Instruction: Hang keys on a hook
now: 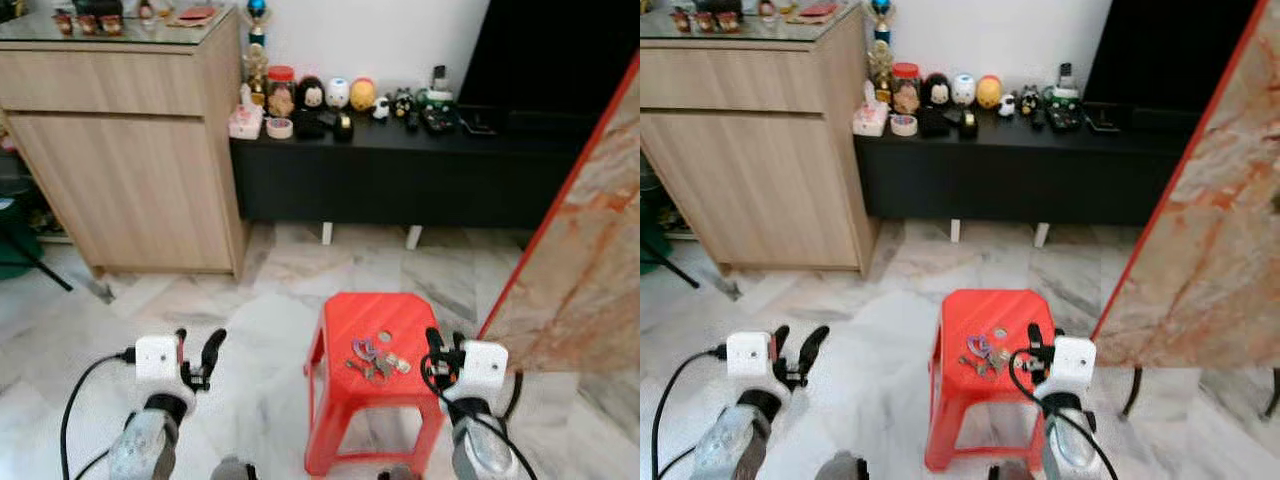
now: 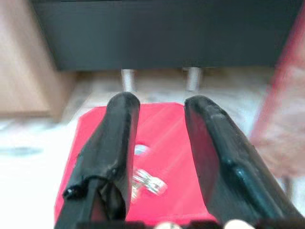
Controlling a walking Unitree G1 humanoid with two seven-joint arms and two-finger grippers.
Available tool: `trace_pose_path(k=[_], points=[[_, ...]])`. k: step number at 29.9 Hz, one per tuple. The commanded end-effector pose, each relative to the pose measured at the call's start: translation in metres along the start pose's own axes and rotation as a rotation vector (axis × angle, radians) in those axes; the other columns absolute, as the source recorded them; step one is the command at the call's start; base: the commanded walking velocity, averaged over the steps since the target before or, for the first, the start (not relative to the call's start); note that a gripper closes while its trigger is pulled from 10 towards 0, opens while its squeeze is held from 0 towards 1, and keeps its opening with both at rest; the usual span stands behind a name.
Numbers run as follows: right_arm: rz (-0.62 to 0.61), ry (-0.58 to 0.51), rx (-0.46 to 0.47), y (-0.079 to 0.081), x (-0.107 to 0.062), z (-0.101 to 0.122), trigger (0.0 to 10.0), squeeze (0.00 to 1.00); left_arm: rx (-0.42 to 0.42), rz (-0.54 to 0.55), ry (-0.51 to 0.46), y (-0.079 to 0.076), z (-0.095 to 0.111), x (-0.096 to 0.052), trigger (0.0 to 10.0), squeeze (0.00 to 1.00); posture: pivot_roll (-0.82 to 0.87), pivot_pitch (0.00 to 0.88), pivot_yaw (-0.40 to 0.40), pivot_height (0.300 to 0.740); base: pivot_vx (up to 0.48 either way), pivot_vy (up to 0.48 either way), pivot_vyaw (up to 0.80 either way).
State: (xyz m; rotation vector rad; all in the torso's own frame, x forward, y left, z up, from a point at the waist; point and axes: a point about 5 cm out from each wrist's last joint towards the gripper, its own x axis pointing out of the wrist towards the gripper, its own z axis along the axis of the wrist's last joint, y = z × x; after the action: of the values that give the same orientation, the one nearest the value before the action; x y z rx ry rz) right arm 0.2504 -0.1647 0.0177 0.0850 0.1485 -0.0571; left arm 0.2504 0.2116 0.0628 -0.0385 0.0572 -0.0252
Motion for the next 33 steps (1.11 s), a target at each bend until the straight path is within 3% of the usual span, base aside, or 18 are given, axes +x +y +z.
trace_pose_path(k=[1,20,25,33], points=[[0.006,0.006,0.004,0.0018,0.0002,-0.0003,10.0,0.00,-0.010,0.005,0.044,0.0009,-0.0080,-0.0040,10.0,0.00,0.03,0.027,-0.059,0.650,0.000,0.000,0.00],[0.033,0.009,-0.022,0.0052,-0.0006,-0.0007,10.0,0.00,-0.006,-0.009,0.053,-0.0023,-0.0094,-0.0036,10.0,0.00,0.03,0.024,-0.057,0.650,0.000,0.000,0.00],[0.032,0.002,-0.013,0.0063,-0.0001,0.0000,10.0,0.00,-0.003,-0.010,0.053,-0.0022,-0.0090,-0.0024,10.0,0.00,0.03,0.022,-0.057,0.650,0.000,0.000,0.80],[0.022,-0.002,0.003,0.0061,0.0006,0.0004,10.0,0.00,0.001,-0.018,0.048,-0.0032,-0.0079,-0.0006,10.0,0.00,0.03,0.013,-0.053,0.650,0.000,0.000,0.00]])
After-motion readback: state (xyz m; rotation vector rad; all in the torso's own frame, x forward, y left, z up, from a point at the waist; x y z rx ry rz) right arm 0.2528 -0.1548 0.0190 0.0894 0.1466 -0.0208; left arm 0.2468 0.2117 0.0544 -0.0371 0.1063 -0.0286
